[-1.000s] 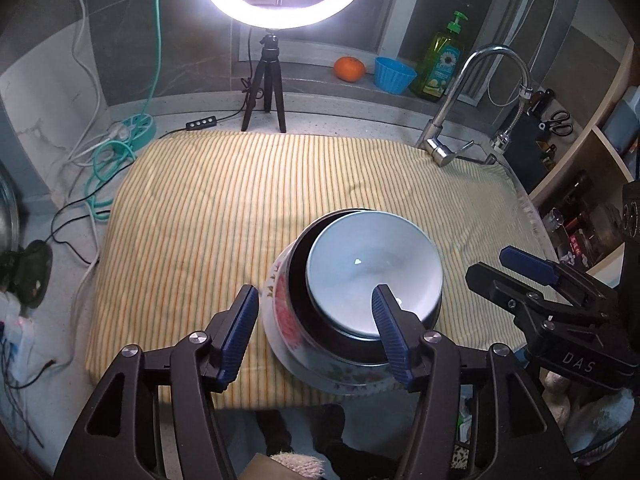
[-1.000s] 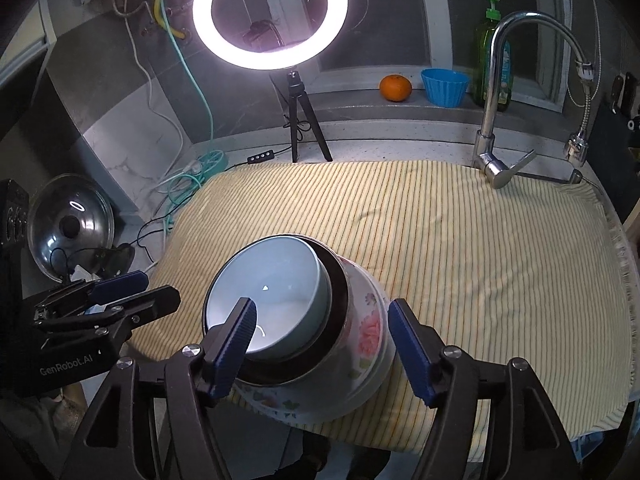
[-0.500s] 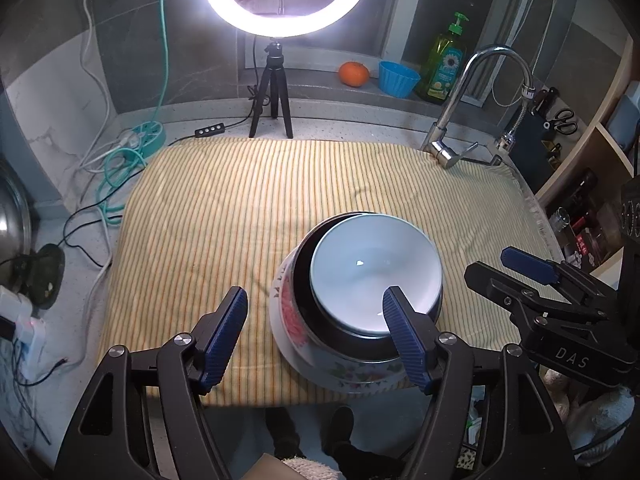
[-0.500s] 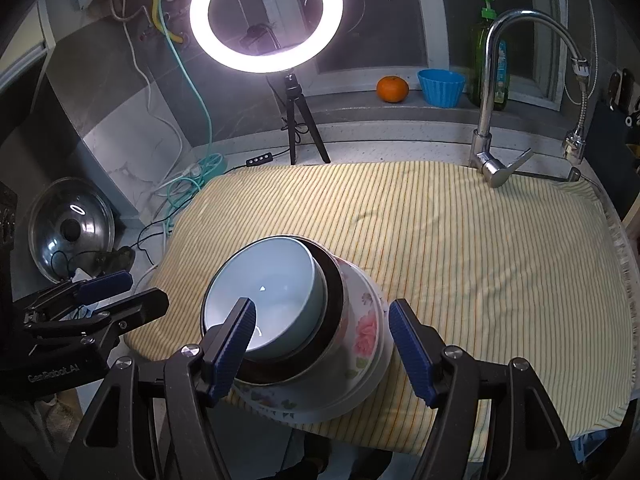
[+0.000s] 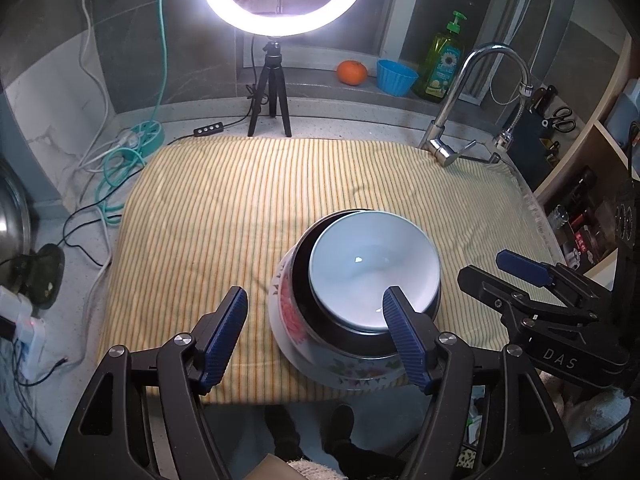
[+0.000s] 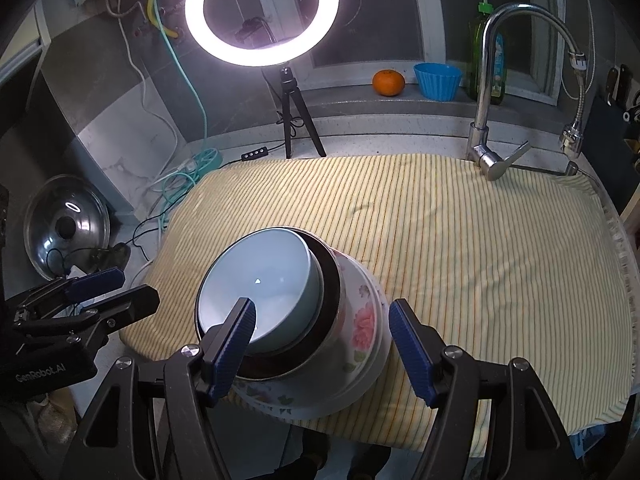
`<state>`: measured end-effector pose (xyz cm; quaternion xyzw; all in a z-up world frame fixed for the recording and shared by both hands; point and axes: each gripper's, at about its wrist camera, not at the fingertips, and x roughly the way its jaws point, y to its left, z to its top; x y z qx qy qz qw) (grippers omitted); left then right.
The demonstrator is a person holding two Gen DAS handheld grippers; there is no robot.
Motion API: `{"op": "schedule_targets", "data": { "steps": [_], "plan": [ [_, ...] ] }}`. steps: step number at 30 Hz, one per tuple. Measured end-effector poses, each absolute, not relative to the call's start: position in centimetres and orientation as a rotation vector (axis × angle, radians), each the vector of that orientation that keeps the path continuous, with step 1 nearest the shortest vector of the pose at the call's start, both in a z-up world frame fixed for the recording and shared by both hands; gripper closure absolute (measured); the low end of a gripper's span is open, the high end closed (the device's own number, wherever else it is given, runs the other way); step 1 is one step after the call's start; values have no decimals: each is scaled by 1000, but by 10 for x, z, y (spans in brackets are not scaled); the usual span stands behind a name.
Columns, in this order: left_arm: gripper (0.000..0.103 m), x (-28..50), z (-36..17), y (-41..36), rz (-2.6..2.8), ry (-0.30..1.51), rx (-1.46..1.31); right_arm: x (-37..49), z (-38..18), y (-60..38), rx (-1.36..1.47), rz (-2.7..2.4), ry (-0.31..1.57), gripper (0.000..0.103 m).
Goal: Organize plates and bowls
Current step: 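Open both tools and withdraw them from the bowl stack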
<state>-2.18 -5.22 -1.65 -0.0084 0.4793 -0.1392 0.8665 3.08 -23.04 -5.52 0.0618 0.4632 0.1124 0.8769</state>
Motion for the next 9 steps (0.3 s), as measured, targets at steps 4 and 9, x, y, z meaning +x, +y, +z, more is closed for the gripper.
{"op": "schedule_targets", "data": {
  "steps": [4, 9],
  "plan": [
    [33, -22, -15, -51, -289, 994, -17, 30, -57, -231, 127, 229, 970, 38],
    [33, -21, -15, -49, -287, 993, -18, 31, -56, -231, 127, 227, 969, 38]
  ]
}}
